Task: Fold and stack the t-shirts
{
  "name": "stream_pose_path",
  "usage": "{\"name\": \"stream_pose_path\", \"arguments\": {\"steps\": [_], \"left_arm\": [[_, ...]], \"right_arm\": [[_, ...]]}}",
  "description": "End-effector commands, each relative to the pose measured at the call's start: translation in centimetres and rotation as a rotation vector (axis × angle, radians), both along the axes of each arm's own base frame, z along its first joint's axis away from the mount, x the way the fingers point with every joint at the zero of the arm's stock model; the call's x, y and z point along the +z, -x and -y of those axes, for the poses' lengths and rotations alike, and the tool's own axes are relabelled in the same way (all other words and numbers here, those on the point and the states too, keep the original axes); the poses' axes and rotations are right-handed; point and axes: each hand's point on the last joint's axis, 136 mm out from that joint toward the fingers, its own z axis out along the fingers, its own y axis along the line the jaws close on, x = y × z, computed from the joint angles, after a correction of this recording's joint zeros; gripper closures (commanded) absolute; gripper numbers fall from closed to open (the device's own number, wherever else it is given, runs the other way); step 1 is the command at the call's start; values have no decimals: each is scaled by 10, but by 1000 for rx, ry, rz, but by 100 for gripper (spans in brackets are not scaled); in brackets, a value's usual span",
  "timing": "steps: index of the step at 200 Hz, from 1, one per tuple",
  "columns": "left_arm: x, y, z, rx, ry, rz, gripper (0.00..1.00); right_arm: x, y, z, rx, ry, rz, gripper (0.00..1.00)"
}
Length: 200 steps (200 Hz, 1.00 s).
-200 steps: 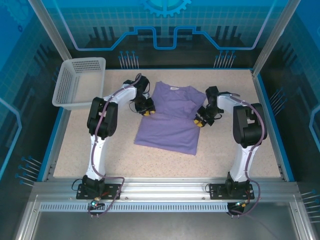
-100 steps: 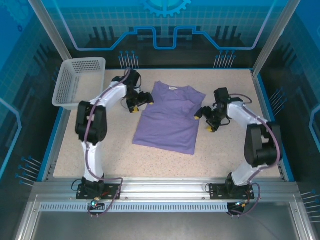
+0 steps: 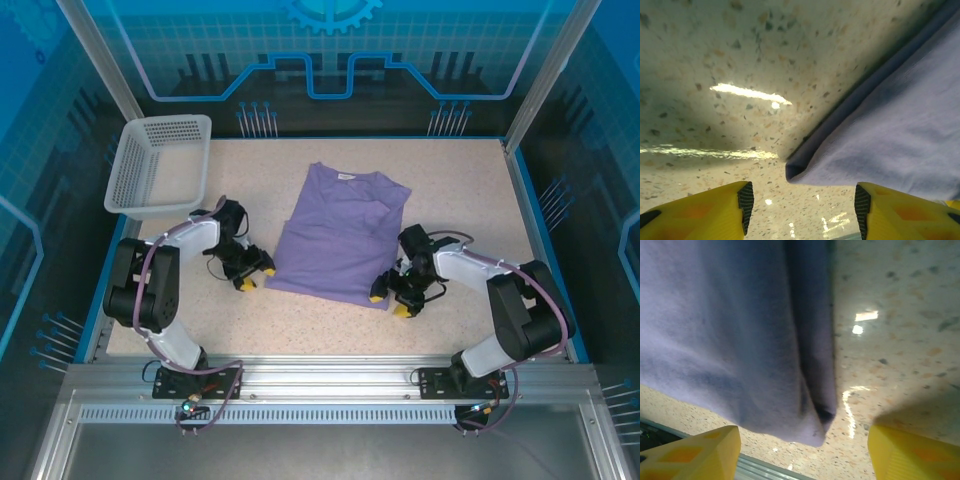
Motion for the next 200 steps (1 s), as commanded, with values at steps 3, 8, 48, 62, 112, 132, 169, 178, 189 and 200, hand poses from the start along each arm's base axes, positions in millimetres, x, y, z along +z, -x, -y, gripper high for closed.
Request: {"name": "stream_pose_path", "arguments": {"steps": [3,8,48,62,112,132,169,178,189,200], "left_arm": [[15,-10,14,0,105,72,41],[14,-8,14,0,106,65,42],[-2,3,15,-2,119,12,46],[-6,5,13,-11,105,0,46],[-15,3,10,-28,72,-22,56],[-17,1,7,-29,51,-31,63],[-17,-8,6,-37,21,-33,90],[-17,-10,6,-47,8,-35,96],[-15,-11,7,-59,-5,-31,100],[-14,-10,9,-82,-14,-27,100]], "right_arm": [[-2,-2,-8,12,-17,-6,36],[-2,-2,-7,10,-10,-4,37],[-6,-6,-6,3,2,-11,51],[-8,-7,-6,2,5,-13,56],[-9,-13,-4,-7,24,-15,77],[-9,-13,-2,-7,35,-12,83],[-5,-15,4,14,71,-5,99],[-5,-15,5,25,79,-5,100],[-4,-15,7,33,88,-7,100],[-5,-12,7,43,88,-17,100]]}}
